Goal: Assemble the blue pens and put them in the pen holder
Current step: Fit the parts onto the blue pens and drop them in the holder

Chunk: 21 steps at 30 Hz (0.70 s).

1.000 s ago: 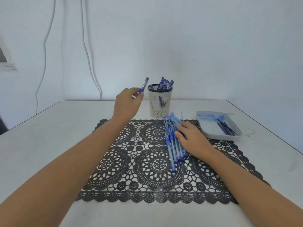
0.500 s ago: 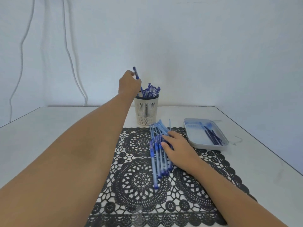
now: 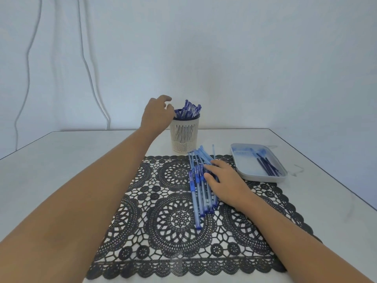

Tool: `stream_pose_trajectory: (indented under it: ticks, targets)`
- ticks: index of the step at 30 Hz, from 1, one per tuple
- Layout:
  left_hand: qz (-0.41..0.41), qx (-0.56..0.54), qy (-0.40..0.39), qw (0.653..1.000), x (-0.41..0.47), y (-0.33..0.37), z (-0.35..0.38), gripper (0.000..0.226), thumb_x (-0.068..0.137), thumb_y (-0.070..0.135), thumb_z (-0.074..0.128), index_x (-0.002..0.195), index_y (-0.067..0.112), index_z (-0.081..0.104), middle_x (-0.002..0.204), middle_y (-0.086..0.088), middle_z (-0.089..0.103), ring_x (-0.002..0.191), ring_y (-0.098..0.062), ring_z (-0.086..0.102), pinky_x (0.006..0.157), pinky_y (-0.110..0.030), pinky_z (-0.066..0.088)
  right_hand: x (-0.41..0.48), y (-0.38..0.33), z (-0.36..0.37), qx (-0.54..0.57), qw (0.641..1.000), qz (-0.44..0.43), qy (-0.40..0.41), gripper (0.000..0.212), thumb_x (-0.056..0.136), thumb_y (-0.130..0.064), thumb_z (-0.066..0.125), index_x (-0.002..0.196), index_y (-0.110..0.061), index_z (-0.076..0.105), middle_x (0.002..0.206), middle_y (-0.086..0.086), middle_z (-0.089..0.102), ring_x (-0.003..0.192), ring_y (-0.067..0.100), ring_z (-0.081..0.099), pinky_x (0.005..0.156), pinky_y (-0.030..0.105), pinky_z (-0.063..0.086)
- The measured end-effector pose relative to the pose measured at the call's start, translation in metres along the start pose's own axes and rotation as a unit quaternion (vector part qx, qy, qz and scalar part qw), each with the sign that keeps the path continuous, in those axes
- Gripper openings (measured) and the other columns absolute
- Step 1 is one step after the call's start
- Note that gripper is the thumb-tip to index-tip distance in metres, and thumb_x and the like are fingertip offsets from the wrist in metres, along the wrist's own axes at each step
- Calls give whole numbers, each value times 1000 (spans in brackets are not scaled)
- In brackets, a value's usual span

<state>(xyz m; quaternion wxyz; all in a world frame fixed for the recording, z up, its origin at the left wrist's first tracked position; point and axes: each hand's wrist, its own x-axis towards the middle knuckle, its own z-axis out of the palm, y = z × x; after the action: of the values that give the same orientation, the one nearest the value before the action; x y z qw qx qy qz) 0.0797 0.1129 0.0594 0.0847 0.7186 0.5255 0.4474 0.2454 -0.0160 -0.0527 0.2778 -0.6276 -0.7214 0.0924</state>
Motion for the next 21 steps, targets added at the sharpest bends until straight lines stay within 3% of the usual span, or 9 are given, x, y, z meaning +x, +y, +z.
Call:
stream_pose_trajectory:
  ticks: [3, 7, 9, 12, 15, 18, 21]
  targets:
    - [32, 8, 2, 999, -39, 1, -9, 28, 94, 20, 42, 119, 17, 54, 109, -6, 55, 83, -11, 48, 73, -23, 36, 0, -1, 0, 1, 1000, 3, 1, 44, 98, -31, 39, 139, -17, 42, 148, 2, 32, 136, 15, 27, 111, 26, 18]
    - [23, 32, -128, 991, -94, -3, -7, 22, 96, 23, 42, 112, 16, 55, 94, 4, 57, 56, -6, 50, 54, -17, 44, -1, -2, -1, -2, 1000, 5, 4, 43, 98, -30, 39, 138, -16, 43, 147, 4, 33, 136, 16, 28, 111, 27, 19]
    - [15, 70, -193, 979, -114, -4, -1, 22, 96, 27, 42, 108, 15, 56, 95, 5, 57, 59, -7, 53, 57, -19, 48, -3, -3, -2, 3, 1000, 7, 8, 41, 98, -29, 40, 137, -16, 45, 146, 5, 34, 135, 16, 29, 110, 26, 20]
    - [10, 134, -267, 954, -134, -2, 9, 24, 91, 41, 45, 92, 19, 56, 93, 3, 59, 80, -14, 58, 75, -31, 51, -4, -4, -3, 1, 1000, 3, 20, 40, 97, -27, 41, 134, -15, 48, 143, 5, 38, 132, 16, 33, 107, 23, 21]
    - [18, 214, -284, 935, -144, -1, 15, 29, 84, 54, 46, 72, 27, 44, 99, 0, 50, 95, -21, 50, 88, -42, 44, -5, -5, -3, 8, 999, 2, 35, 37, 97, -25, 42, 132, -14, 51, 139, 4, 42, 128, 14, 36, 104, 20, 23]
    - [14, 217, -285, 934, -146, 1, 12, 28, 84, 51, 47, 68, 28, 41, 102, -1, 46, 97, -23, 48, 89, -42, 43, -5, -4, -4, 20, 999, 2, 48, 35, 96, -25, 44, 129, -15, 54, 135, 3, 45, 125, 13, 39, 99, 17, 23]
    - [12, 199, -300, 933, -143, 0, 9, 26, 81, 43, 51, 68, 21, 47, 98, -2, 48, 89, -21, 50, 80, -36, 45, -4, -4, -4, 21, 999, 1, 49, 34, 96, -24, 44, 127, -15, 55, 133, 3, 46, 123, 13, 40, 98, 17, 24]
